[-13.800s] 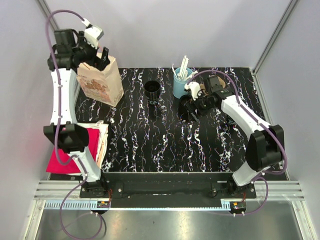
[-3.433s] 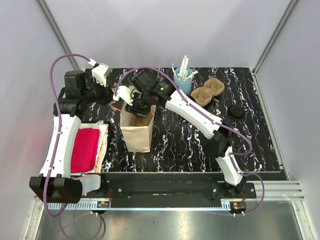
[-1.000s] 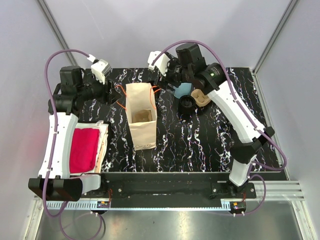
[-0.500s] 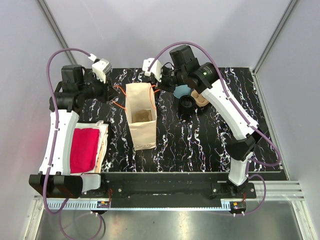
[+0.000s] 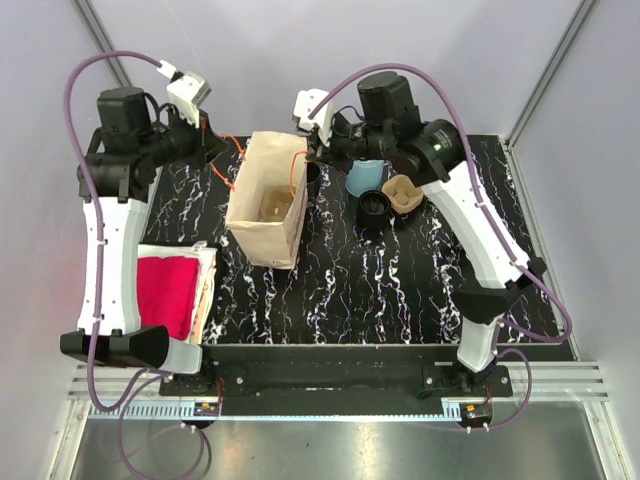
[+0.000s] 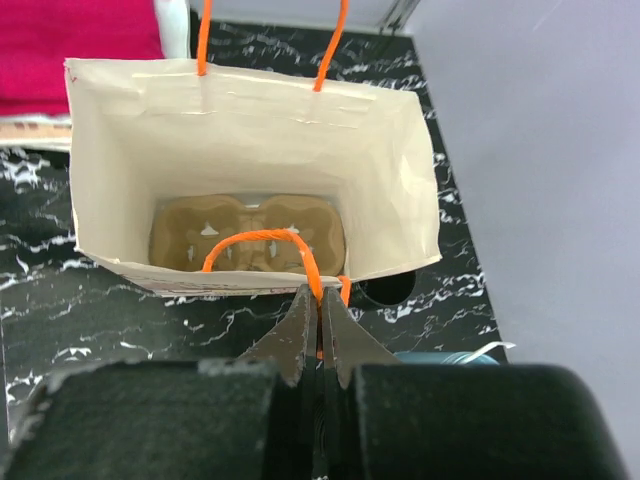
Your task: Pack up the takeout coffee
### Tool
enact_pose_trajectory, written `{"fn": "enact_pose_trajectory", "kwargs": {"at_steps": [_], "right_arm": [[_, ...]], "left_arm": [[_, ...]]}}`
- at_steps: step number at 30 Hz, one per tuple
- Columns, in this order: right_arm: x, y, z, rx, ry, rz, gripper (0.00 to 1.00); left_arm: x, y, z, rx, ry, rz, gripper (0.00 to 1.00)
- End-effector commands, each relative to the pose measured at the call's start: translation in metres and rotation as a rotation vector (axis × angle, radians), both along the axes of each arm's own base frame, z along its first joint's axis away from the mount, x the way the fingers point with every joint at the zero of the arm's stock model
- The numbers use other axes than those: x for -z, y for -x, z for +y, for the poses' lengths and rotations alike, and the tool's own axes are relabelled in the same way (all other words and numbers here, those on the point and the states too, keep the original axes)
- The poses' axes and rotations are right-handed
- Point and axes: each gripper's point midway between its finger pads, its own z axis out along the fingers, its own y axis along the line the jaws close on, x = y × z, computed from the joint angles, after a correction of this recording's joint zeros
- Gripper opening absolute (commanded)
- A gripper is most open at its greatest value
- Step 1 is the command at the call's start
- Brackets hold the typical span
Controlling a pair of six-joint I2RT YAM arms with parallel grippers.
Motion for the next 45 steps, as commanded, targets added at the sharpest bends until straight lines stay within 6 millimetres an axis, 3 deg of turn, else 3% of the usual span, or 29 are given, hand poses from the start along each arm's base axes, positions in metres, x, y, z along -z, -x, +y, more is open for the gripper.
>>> {"fn": "enact_pose_trajectory", "kwargs": {"at_steps": [1, 4, 7, 10, 12, 13, 14, 15, 16, 17, 19, 21, 22, 24, 25, 26, 27, 28, 30, 31, 33, 38, 41, 42, 43, 44, 45], "right_arm": [[-0.076, 0.03, -0.015, 0.003, -0.166, -0.094, 0.0], [-0.084, 0.036, -0.018, -0.001, -0.179, -0.103, 0.0], [-0.082, 0.04, -0.019, -0.011, -0.178, -0.088, 0.0], [-0.072, 0.045, -0.016, -0.03, -0.164, -0.051, 0.0], [-0.055, 0.047, -0.013, -0.043, -0.138, -0.007, 0.0], [-0.029, 0.048, -0.013, -0.046, -0.091, 0.047, 0.0], [-0.014, 0.049, -0.013, -0.048, -0.065, 0.074, 0.0], [-0.012, 0.051, -0.015, -0.047, -0.076, 0.062, 0.0], [0.039, 0.049, -0.013, -0.04, 0.0, 0.146, 0.0], [0.05, 0.045, -0.01, -0.034, 0.006, 0.144, 0.0], [0.082, 0.047, -0.009, -0.02, 0.064, 0.171, 0.0], [0.077, 0.049, -0.007, -0.022, 0.057, 0.165, 0.0], [0.054, 0.05, -0.005, -0.027, 0.021, 0.135, 0.0], [0.035, 0.052, -0.004, -0.035, 0.001, 0.129, 0.0], [0.001, 0.054, -0.005, -0.04, -0.054, 0.074, 0.0], [-0.008, 0.056, -0.007, -0.041, -0.062, 0.067, 0.0], [-0.036, 0.058, -0.007, -0.046, -0.109, 0.022, 0.0], [-0.048, 0.06, -0.009, -0.048, -0.129, 0.006, 0.0], [-0.076, 0.066, -0.014, -0.051, -0.178, -0.042, 0.0], [-0.084, 0.067, -0.016, -0.05, -0.193, -0.058, 0.0], [-0.098, 0.071, -0.021, -0.049, -0.218, -0.087, 0.0], [-0.089, 0.071, -0.022, -0.048, -0.193, -0.076, 0.0], [-0.065, 0.068, -0.02, -0.049, -0.143, -0.037, 0.0], [-0.044, 0.066, -0.017, -0.048, -0.103, -0.001, 0.0], [-0.036, 0.064, -0.016, -0.048, -0.093, 0.004, 0.0], [-0.007, 0.064, -0.017, -0.045, -0.044, 0.053, 0.0], [0.006, 0.064, -0.016, -0.044, -0.026, 0.071, 0.0]], "left_arm": [[-0.052, 0.023, -0.004, 0.013, 0.01, -0.128, 0.0], [-0.071, 0.036, -0.003, 0.009, 0.009, -0.185, 0.0], [-0.074, 0.046, -0.005, 0.019, 0.013, -0.195, 0.0], [-0.063, 0.051, -0.004, 0.027, 0.001, -0.177, 0.0], [-0.041, 0.05, -0.004, 0.034, -0.012, -0.129, 0.0], [-0.036, 0.056, -0.005, 0.046, -0.019, -0.133, 0.0], [-0.005, 0.053, -0.006, 0.056, -0.02, -0.06, 0.01], [0.012, 0.054, -0.009, 0.07, -0.018, -0.029, 0.01], [0.023, 0.054, -0.011, 0.083, -0.025, -0.03, 0.02], [0.06, 0.055, -0.015, 0.1, -0.039, 0.051, 0.03], [0.083, 0.053, -0.018, 0.119, -0.059, 0.098, 0.02], [0.08, 0.051, -0.017, 0.115, -0.068, 0.091, 0.0], [0.073, 0.051, -0.016, 0.107, -0.07, 0.072, 0.0], [0.037, 0.05, -0.016, 0.099, -0.063, -0.018, 0.0], [0.011, 0.052, -0.017, 0.094, -0.053, -0.074, 0.0], [-0.002, 0.053, -0.016, 0.09, -0.049, -0.099, 0.0], [-0.01, 0.054, -0.017, 0.089, -0.047, -0.1, 0.0], [-0.035, 0.057, -0.016, 0.083, -0.044, -0.161, 0.0], [-0.05, 0.059, -0.014, 0.071, -0.041, -0.187, 0.01], [-0.064, 0.062, -0.015, 0.071, -0.037, -0.224, 0.02], [-0.074, 0.064, -0.014, 0.065, -0.026, -0.242, 0.04], [-0.067, 0.066, -0.017, 0.077, -0.015, -0.218, 0.05], [-0.05, 0.065, -0.017, 0.082, -0.018, -0.182, 0.05], [-0.048, 0.068, -0.018, 0.085, -0.017, -0.189, 0.05], [-0.027, 0.064, -0.019, 0.091, -0.017, -0.139, 0.06], [-0.021, 0.065, -0.019, 0.094, -0.016, -0.14, 0.06], [-0.008, 0.064, -0.021, 0.1, -0.02, -0.116, 0.06]]}}
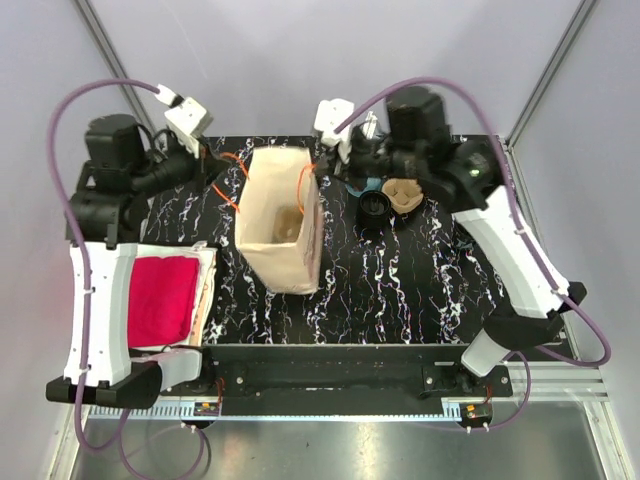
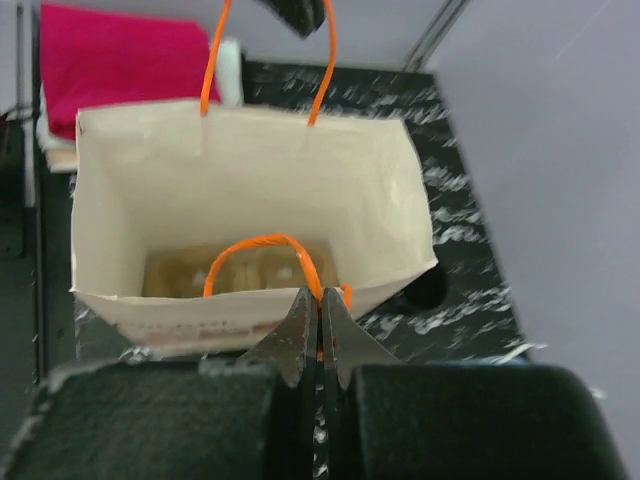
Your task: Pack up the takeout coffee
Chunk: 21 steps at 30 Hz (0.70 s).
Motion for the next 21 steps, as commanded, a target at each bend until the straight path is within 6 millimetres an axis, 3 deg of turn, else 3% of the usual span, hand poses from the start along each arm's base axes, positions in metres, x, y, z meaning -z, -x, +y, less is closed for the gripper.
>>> {"fn": "enact_pose_trajectory", "kwargs": {"at_steps": [1, 2, 3, 5, 7, 12, 15, 16, 19, 21], "right_arm": [[0.071, -0.003, 0.007, -0.012, 0.11, 0.099, 0.0], [0.084, -0.002, 0.006, -0.007, 0.126, 0.116, 0.0], [0.113, -0.003, 0.006, -0.006, 0.176, 0.158, 0.0], [0.124, -0.004, 0.007, 0.001, 0.194, 0.157, 0.0], [0.12, -0.003, 0.009, -0.005, 0.185, 0.157, 0.0], [0.086, -0.001, 0.015, -0.028, 0.123, 0.142, 0.02], [0.077, 0.001, 0.016, -0.039, 0.113, 0.138, 0.3], [0.076, 0.002, 0.015, -0.039, 0.113, 0.137, 0.5], [0.072, 0.001, 0.011, -0.024, 0.116, 0.117, 0.73], [0.069, 0.0, 0.007, -0.014, 0.115, 0.1, 0.79]], "left_arm": [[0.054, -0.003, -0.005, 0.021, -0.002, 0.108, 0.06], [0.064, -0.005, -0.006, 0.027, -0.006, 0.126, 0.06], [0.073, -0.006, -0.006, 0.031, -0.013, 0.144, 0.06], [0.084, -0.008, -0.006, 0.033, -0.02, 0.169, 0.06], [0.082, -0.011, -0.006, 0.029, -0.021, 0.167, 0.06], [0.068, -0.016, -0.004, 0.012, -0.022, 0.136, 0.06], [0.065, -0.021, 0.001, -0.029, -0.027, 0.126, 0.06], [0.065, -0.025, 0.005, -0.054, -0.034, 0.124, 0.06], [0.064, -0.031, 0.011, -0.105, -0.038, 0.12, 0.06], [0.067, -0.034, 0.014, -0.126, -0.036, 0.132, 0.05]]}}
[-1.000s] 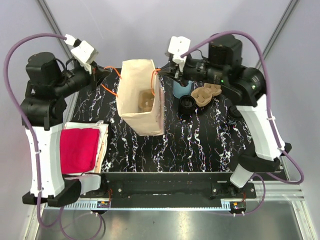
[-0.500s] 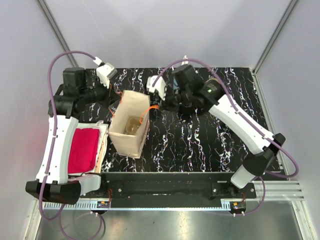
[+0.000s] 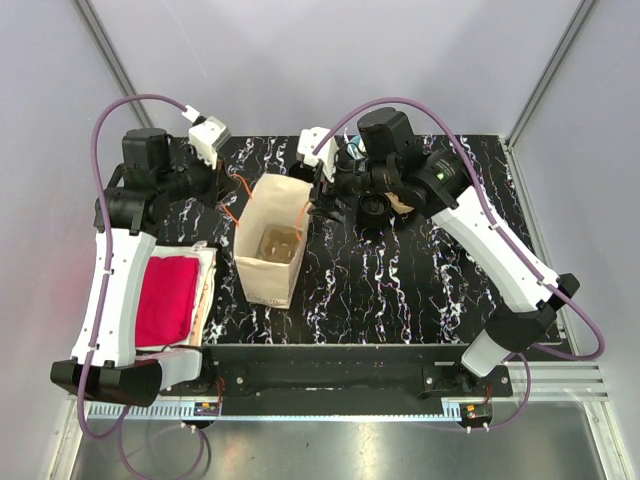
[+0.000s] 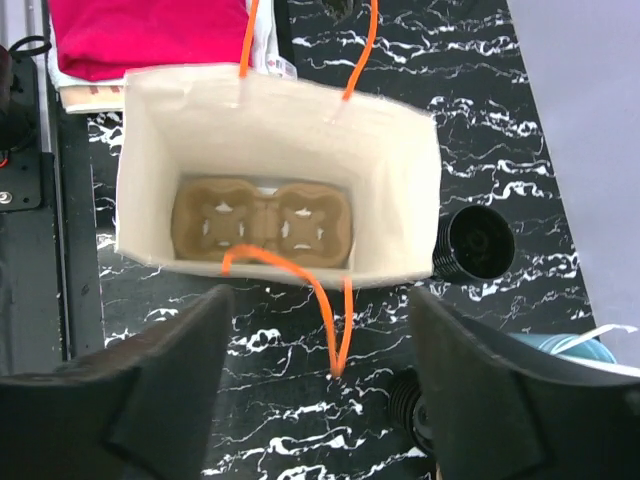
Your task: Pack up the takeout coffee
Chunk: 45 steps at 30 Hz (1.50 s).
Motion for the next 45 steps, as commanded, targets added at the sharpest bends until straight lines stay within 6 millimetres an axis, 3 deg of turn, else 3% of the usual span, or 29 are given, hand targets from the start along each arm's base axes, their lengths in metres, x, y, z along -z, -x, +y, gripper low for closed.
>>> {"fn": "enact_pose_trajectory", "kwargs": {"at_steps": [1, 5, 12, 22, 34, 40, 45], "right_arm": [[-0.018, 0.006, -0.007, 0.004, -0.021, -0.048, 0.83], [-0.027, 0.005, -0.013, 0.029, -0.027, -0.074, 0.91], [-0.033, 0.007, -0.019, 0.051, -0.034, -0.089, 0.93], [-0.031, 0.003, -0.028, 0.094, -0.028, -0.106, 0.97], [-0.033, -0.003, -0.036, 0.139, -0.033, -0.12, 1.0], [-0.029, -0.004, -0.04, 0.15, -0.031, -0.119, 1.0], [-0.023, -0.012, -0.043, 0.184, -0.025, -0.121, 1.0]], "left_arm": [[-0.023, -0.017, 0.012, -0.094, -0.012, -0.087, 0.05], [-0.028, -0.023, 0.016, -0.135, -0.011, -0.106, 0.05], [-0.033, -0.045, 0.023, -0.169, -0.036, -0.143, 0.05], [-0.031, -0.094, 0.043, -0.255, -0.035, -0.14, 0.03], [-0.049, -0.16, 0.056, -0.32, -0.024, -0.181, 0.03], [-0.044, -0.184, 0.071, -0.372, -0.044, -0.18, 0.02], [-0.043, -0.201, 0.102, -0.435, -0.056, -0.194, 0.03]]}}
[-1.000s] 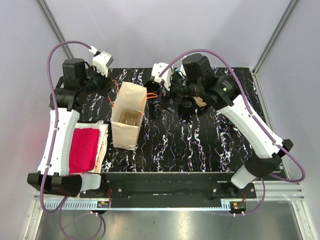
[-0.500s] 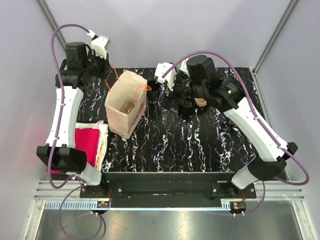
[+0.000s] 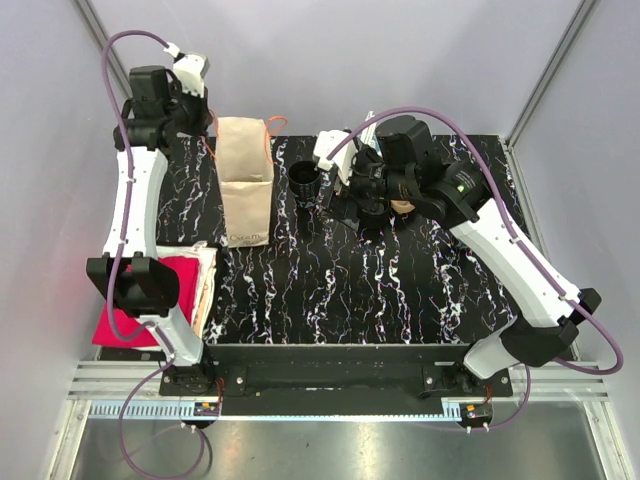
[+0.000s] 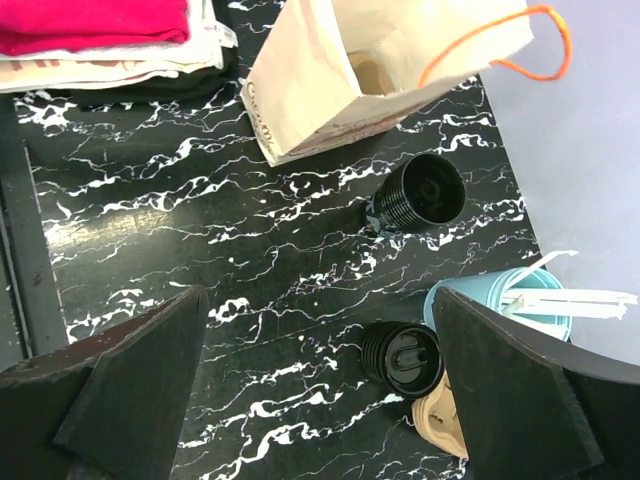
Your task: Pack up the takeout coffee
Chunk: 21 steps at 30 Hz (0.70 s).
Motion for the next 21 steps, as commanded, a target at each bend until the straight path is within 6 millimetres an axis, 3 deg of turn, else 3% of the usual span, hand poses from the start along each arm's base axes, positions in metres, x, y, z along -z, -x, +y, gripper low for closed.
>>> {"fn": "enact_pose_trajectory", "kwargs": {"at_steps": [1, 5, 9, 10, 16, 19, 21], "right_arm": [[-0.019, -0.009, -0.008, 0.06, -0.056, -0.058, 1.0], [-0.017, -0.022, -0.013, 0.122, -0.063, -0.071, 1.0], [-0.009, -0.034, -0.022, 0.179, -0.059, -0.075, 1.0], [-0.01, -0.037, -0.023, 0.189, -0.064, -0.082, 1.0], [-0.003, -0.059, -0.051, 0.306, -0.072, -0.102, 1.0], [-0.002, -0.068, -0.066, 0.359, -0.09, -0.103, 1.0], [0.002, -0.072, -0.075, 0.398, -0.093, -0.099, 1.0]], "left_arm": [[-0.04, -0.019, 0.033, -0.084, -0.025, -0.136, 0.03], [-0.044, -0.03, 0.052, -0.116, -0.044, -0.154, 0.07], [-0.039, -0.04, 0.065, -0.137, -0.044, -0.148, 0.2], [-0.037, -0.041, 0.065, -0.137, -0.045, -0.145, 0.3], [-0.035, -0.039, 0.073, -0.146, -0.041, -0.138, 0.61], [-0.048, -0.032, 0.072, -0.135, -0.014, -0.162, 0.75], [-0.063, -0.023, 0.068, -0.12, 0.003, -0.189, 0.94]]}}
